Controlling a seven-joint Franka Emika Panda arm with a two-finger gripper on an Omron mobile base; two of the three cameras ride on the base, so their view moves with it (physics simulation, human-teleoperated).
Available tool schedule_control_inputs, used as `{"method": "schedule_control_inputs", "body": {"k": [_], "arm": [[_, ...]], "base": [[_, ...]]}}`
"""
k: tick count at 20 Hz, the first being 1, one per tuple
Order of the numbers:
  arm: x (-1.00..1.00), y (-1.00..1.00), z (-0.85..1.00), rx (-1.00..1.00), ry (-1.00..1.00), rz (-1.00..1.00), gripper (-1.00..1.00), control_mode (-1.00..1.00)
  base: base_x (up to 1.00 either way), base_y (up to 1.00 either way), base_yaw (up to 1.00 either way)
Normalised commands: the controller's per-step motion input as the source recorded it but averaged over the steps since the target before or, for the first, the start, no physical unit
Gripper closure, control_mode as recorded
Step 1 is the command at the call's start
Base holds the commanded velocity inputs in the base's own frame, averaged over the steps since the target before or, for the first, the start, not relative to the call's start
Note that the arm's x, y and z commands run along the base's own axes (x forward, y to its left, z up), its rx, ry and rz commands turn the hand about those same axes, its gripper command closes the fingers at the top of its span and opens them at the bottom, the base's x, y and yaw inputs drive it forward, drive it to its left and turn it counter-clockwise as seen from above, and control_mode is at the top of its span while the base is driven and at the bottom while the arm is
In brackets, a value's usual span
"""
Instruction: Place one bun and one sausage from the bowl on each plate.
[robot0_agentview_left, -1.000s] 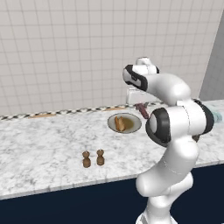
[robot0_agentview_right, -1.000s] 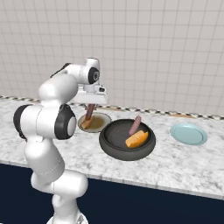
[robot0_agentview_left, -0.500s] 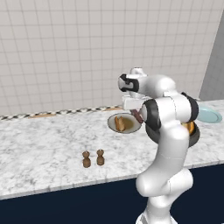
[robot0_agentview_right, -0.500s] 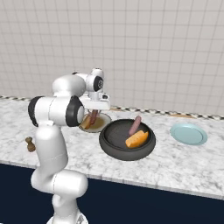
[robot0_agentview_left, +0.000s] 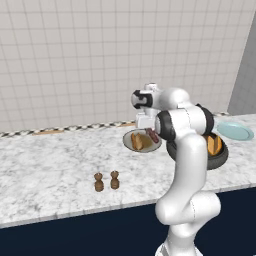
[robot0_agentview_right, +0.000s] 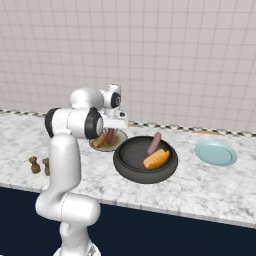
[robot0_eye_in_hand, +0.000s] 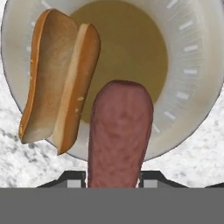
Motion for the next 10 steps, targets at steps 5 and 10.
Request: {"method": "schedule_control_inputs", "body": {"k": [5,10], "arm": [[0.11,0.0,-0.29,0.0,0.0,0.0,1.0,-1.0],[0.41,0.0,-0.09,0.0,0.0,0.0,1.0,-1.0]], "base": [[0.0,0.0,0.0],[0.0,0.0,0.0]]}}
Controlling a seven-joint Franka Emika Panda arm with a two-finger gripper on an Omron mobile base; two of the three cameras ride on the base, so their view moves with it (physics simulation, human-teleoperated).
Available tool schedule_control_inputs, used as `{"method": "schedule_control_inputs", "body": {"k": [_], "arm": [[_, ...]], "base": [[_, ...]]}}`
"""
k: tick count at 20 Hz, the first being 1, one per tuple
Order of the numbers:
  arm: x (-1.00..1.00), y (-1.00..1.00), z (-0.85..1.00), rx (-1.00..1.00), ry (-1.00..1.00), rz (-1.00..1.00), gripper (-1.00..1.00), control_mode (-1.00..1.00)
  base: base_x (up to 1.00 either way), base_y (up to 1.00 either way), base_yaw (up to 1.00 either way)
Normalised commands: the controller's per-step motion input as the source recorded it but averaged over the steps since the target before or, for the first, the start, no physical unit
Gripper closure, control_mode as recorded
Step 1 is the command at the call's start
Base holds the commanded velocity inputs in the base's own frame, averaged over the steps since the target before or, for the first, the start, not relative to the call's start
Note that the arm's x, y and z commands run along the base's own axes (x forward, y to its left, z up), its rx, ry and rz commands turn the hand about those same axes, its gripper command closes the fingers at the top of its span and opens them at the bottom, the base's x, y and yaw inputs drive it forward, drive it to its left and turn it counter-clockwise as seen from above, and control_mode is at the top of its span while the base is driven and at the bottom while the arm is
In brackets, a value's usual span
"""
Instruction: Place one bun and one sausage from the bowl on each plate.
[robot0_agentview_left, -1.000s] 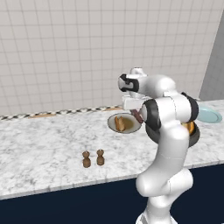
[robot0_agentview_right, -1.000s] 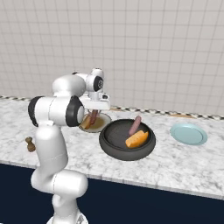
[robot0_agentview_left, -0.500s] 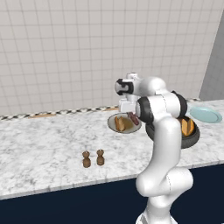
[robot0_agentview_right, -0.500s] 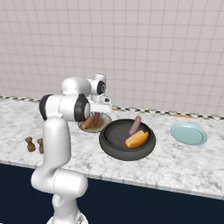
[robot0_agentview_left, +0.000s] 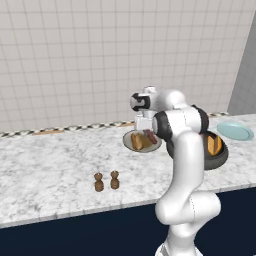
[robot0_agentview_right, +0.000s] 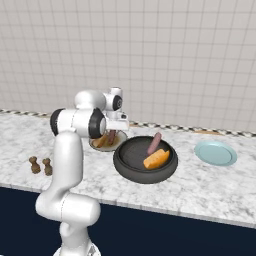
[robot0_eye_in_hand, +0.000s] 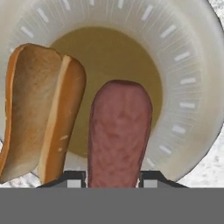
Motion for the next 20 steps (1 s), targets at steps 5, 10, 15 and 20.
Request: {"method": "schedule_control_inputs", "body": {"k": [5,10,15,20], "arm": [[0.15,0.01,-0.1,0.0,0.0,0.0,-1.0,-1.0],[0.01,0.01,-0.01,0.0,0.0,0.0,-1.0,-1.0],[0.0,0.0,0.0,0.0,0.0,0.0,-1.0,-1.0],[-0.4,-0.06,0.24,0.01,-0.03,0.0,-1.0,-1.0]], "base": [[0.0,0.0,0.0],[0.0,0.0,0.0],[0.0,0.0,0.0],[0.0,0.0,0.0]]}}
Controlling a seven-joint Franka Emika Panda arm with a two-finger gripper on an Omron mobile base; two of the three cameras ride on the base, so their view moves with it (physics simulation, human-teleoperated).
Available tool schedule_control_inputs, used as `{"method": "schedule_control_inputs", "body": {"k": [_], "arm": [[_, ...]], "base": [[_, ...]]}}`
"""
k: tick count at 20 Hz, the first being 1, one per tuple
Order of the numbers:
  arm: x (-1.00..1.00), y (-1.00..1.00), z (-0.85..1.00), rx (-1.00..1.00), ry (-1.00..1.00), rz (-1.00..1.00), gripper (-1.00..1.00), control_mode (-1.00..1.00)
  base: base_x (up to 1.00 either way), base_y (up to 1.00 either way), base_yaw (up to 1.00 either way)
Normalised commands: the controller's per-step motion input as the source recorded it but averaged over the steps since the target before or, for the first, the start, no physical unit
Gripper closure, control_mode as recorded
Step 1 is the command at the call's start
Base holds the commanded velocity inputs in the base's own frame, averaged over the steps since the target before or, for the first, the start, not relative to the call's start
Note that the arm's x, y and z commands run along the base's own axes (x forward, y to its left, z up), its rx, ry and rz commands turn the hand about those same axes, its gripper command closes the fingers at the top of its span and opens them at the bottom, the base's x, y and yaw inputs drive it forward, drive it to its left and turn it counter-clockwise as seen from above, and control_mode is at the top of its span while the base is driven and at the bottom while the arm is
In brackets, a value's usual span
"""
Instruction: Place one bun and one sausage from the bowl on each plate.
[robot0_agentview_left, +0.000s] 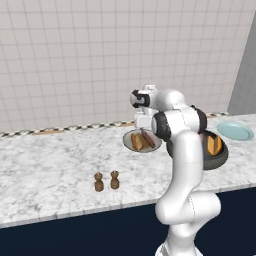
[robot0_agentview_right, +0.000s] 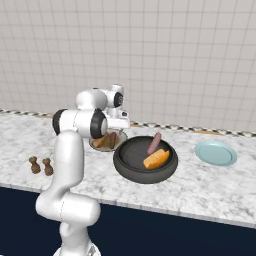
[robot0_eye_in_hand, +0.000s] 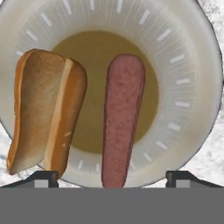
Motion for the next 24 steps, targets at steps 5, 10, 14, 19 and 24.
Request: {"method": "schedule_control_inputs", "body": {"k": [5,10,14,19,24], "arm": [[-0.74,-0.33,0.26,0.0,0.0,0.0,-1.0,-1.0],[-0.89,-0.39,0.36,0.0,0.0,0.0,-1.0,-1.0],[-0.92,-0.51,0.29,0.0,0.0,0.0,-1.0,-1.0],[-0.75,-0.73,0.23,0.0,0.0,0.0,-1.0,-1.0],[-0.59,-0.74,0.35,0.0,0.03,0.0,-1.0,-1.0]], "base": [[0.0,0.0,0.0],[0.0,0.0,0.0],[0.0,0.0,0.0],[0.0,0.0,0.0],[0.0,0.0,0.0]]}}
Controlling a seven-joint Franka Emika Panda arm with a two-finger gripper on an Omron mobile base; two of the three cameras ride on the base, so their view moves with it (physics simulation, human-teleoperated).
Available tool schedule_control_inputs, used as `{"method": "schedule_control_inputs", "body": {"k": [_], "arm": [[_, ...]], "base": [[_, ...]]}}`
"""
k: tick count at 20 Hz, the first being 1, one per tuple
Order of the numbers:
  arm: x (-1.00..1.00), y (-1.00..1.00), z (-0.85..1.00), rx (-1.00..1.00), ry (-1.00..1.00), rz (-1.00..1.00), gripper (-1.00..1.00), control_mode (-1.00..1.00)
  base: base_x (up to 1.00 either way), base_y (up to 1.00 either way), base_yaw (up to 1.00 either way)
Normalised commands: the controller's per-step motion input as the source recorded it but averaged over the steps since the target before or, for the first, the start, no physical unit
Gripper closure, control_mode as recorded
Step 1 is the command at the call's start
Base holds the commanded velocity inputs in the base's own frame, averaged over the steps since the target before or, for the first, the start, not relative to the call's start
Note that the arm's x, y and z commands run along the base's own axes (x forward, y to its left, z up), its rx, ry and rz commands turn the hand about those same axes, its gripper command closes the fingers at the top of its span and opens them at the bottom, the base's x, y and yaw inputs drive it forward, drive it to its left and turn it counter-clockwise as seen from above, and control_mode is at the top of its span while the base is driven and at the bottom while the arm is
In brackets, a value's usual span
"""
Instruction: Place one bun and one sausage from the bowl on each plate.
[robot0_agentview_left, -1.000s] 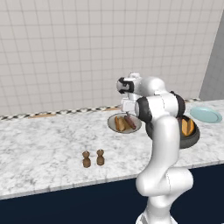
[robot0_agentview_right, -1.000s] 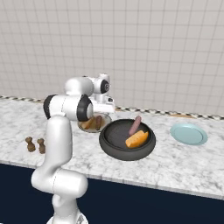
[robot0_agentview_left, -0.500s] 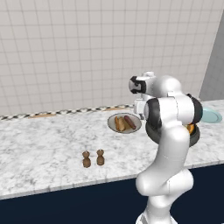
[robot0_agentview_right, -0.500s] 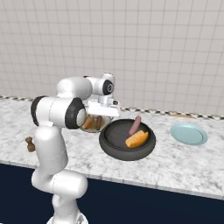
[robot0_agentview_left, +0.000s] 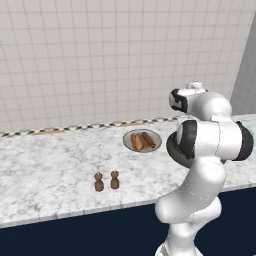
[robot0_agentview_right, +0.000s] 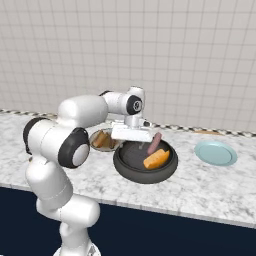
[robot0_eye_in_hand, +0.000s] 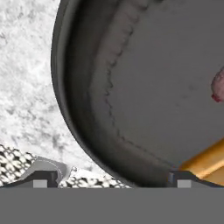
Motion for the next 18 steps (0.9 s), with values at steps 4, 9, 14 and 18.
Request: {"method": "schedule_control_inputs", "body": {"k": [4,9,14,18], "arm": [[-0.52,-0.64,0.41,0.0,0.04,0.0,-1.0,-1.0],[-0.32,-0.74,0.11,0.01,0.0,-0.01,-1.0,-1.0],[0.39,-0.31,-0.04,0.05,-0.07,0.02,-1.0,-1.0],[0.67,-0.02,-0.09,0.01,-0.01,0.01,-1.0,-1.0]], "base": [[0.0,0.0,0.0],[0.0,0.0,0.0],[0.0,0.0,0.0],[0.0,0.0,0.0]]}}
